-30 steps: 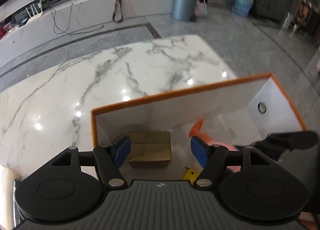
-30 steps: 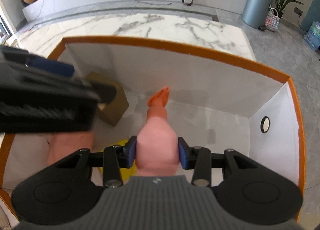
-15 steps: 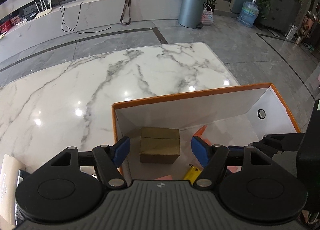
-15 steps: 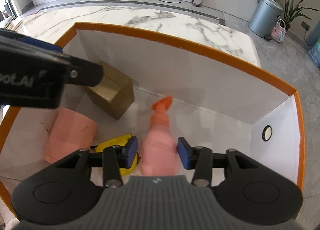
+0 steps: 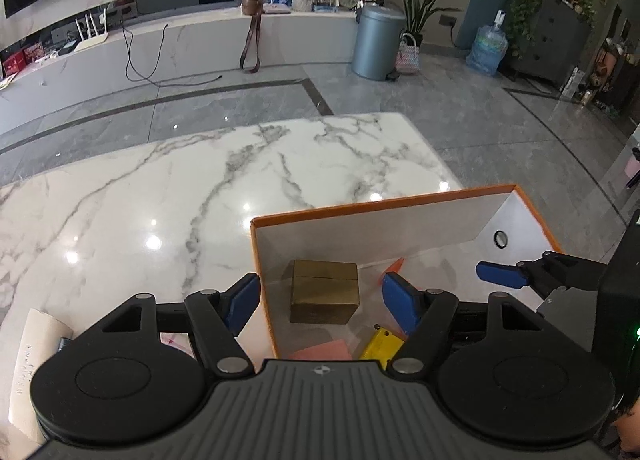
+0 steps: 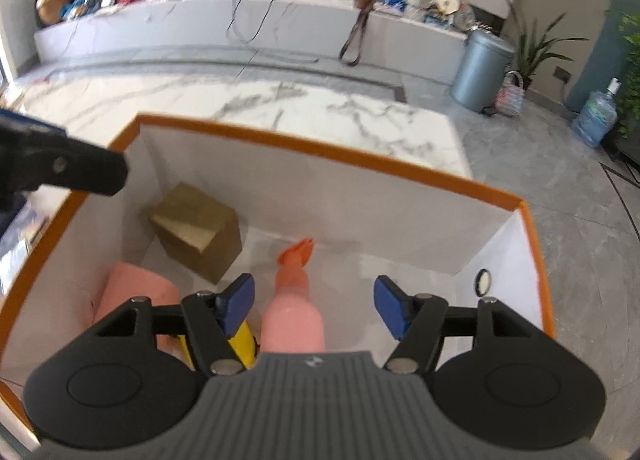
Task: Organize rigid objects
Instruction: 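Move both tools back toward the items on the table, then grasp the white glasses case with the left tool while the right tool grasps the dark spray can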
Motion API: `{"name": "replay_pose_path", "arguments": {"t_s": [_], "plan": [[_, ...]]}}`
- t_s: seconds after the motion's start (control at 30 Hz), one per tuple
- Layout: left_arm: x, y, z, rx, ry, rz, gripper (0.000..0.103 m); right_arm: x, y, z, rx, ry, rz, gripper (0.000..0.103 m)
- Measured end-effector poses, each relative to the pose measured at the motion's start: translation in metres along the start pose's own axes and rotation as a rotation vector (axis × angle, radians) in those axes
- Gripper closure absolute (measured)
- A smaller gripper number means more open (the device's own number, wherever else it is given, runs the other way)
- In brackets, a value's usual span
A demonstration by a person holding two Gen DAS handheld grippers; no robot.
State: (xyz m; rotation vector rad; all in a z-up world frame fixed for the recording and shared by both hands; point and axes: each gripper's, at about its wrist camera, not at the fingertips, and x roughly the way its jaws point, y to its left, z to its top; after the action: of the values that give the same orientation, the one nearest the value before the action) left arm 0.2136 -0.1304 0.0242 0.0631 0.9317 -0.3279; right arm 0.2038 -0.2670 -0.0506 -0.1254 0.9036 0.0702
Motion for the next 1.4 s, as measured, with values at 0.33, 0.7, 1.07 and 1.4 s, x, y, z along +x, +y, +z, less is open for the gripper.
{"name": "replay_pose_path", "arguments": {"t_s": [0.33,0.7,1.07,1.4], "plan": [[-0.043,0.018,-0.007,-0.028,-0.057,-0.021,0.021,-0.057,0.024,0.003,0.022,-0.148,0.073,0.034],[-0.085,0.069,-0.028,-0.08,-0.07,0.033,0.021,-0.1,0.104,0.009,-0.093,-0.252,0.269,0.034],[-0.084,0.152,-0.07,-0.171,-0.005,0.178,0.021,-0.091,0.172,0.006,-0.172,-0.204,0.365,0.034],[-0.062,0.209,-0.101,-0.183,0.051,0.252,0.024,-0.055,0.221,0.009,-0.154,-0.082,0.402,0.036]]}}
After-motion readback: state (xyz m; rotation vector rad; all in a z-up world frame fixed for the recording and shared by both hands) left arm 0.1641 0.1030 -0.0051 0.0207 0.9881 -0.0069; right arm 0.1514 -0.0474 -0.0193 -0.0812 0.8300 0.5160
